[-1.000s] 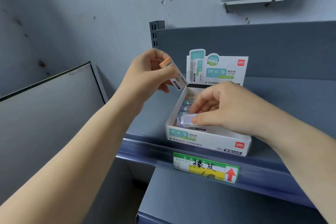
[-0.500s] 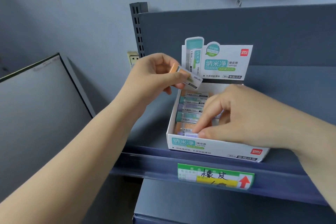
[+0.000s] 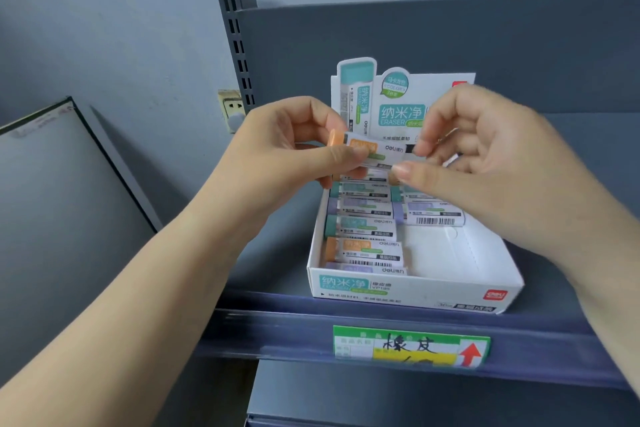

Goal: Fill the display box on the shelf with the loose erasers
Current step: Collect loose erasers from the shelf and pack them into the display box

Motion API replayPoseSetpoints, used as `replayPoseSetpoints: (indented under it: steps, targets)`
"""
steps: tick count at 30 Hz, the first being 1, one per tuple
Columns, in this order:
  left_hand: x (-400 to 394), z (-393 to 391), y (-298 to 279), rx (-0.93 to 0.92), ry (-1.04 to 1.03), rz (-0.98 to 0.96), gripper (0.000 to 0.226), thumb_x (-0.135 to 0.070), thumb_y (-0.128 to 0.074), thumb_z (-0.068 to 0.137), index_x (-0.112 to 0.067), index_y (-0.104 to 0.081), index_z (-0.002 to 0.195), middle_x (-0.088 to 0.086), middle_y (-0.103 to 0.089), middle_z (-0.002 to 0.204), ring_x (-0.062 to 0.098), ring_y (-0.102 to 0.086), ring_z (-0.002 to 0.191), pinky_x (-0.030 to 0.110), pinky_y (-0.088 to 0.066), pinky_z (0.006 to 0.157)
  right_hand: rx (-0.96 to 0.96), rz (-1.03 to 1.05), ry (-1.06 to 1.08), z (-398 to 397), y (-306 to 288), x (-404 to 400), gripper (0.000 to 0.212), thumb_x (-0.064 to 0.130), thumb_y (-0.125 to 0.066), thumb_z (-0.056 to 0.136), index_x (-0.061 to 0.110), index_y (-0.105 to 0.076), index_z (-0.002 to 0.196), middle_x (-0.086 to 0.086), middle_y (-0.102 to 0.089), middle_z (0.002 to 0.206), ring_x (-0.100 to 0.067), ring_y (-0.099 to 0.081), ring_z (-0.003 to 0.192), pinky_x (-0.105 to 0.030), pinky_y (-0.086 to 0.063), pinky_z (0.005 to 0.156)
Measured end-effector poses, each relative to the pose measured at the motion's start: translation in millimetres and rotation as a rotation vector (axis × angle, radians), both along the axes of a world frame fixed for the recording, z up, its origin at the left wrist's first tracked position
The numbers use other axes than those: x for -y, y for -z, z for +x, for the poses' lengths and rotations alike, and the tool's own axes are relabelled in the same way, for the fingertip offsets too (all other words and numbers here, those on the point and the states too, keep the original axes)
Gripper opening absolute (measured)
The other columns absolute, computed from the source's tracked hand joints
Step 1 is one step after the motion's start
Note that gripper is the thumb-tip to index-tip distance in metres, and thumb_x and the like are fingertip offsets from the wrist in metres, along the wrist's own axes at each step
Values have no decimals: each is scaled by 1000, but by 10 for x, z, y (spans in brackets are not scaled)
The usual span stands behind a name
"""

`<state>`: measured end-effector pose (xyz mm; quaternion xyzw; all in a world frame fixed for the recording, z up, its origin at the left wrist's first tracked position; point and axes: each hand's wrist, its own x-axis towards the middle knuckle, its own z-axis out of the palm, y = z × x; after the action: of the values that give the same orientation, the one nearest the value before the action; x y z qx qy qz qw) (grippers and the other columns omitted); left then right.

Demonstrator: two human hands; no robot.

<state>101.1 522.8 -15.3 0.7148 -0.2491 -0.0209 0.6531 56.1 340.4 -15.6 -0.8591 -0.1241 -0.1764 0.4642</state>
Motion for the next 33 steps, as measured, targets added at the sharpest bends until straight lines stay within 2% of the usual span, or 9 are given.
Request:
replayPoseSetpoints:
  steps: [3,5,8,12,15,18,22,28,33]
  targets:
    - [28,-25,-5,31,66,14,22,-7,-77,62,-6,-57,71,10,-70,73,19,-68,62,20,-53,60,-23,-56,-39,20,23,-12,27,34,-73,66,25,-57,86,7,-65,78,-5,-59,67,-19,-47,62]
    - [58,-44,-11,45,104,60,22,-7,-78,62,-6,-60,74,14,-68,76,20,-68,64,25,-57,67,-18,-65,-76,21,13,-8,16,26,-72,69,22,-63,81,6,-68,72,-3,-59,64,-14,-46,60]
    - [26,-45,-36,97,49,159,30,-15,-80,62,-8,-62,85,5,-67,73,16,-65,65,27,-56,72,-42,25,-102,2,-32,73,10,18,-75,71,17,-66,75,3,-70,68,-5,-61,64,-18,-49,64]
    - [-92,-61,-90,365,-113,480,21,-35,-76,63,-23,-63,74,-11,-57,59,2,-48,55,11,-37,56,-73,165,-91,-85,-103,230,11,25,-71,63,18,-66,70,5,-70,64,-2,-61,60,-12,-50,64]
    - [-77,-132,-81,423,-102,687,23,-41,-76,62,-23,-62,68,-7,-51,55,6,-44,57,14,-35,54,-119,61,-69,-158,-95,262,7,17,-74,70,14,-68,71,-2,-72,68,-9,-60,61,-23,-49,67]
    - [-22,-175,-27,432,-58,828,23,-42,-71,60,-23,-62,68,-6,-47,57,4,-44,61,14,-35,54,-143,-120,-67,-224,-89,231,12,30,-72,64,22,-71,73,-3,-66,61,-15,-41,54,-24,-34,56]
    - [3,-188,-11,405,-45,880,24,-38,-77,62,-23,-59,65,-6,-41,54,0,-44,58,12,-35,51,-166,-234,-65,-266,-125,199,10,32,-66,62,23,-70,66,15,-48,38,-8,-34,47,-19,-26,46]
    - [5,-165,-29,346,-17,903,25,-32,-79,63,-24,-56,61,-6,-39,54,1,-40,52,13,-33,48,-237,-400,-51,-262,-152,160,5,25,-71,70,26,-70,64,21,-46,37,-2,-43,46,-10,-33,47]
    - [-12,-140,-18,325,2,877,22,-29,-79,65,-21,-58,63,-6,-41,55,3,-38,54,13,-33,48,-307,-420,-48,-276,-130,145,8,26,-73,72,24,-72,64,21,-44,33,-1,-43,43,-9,-32,44]
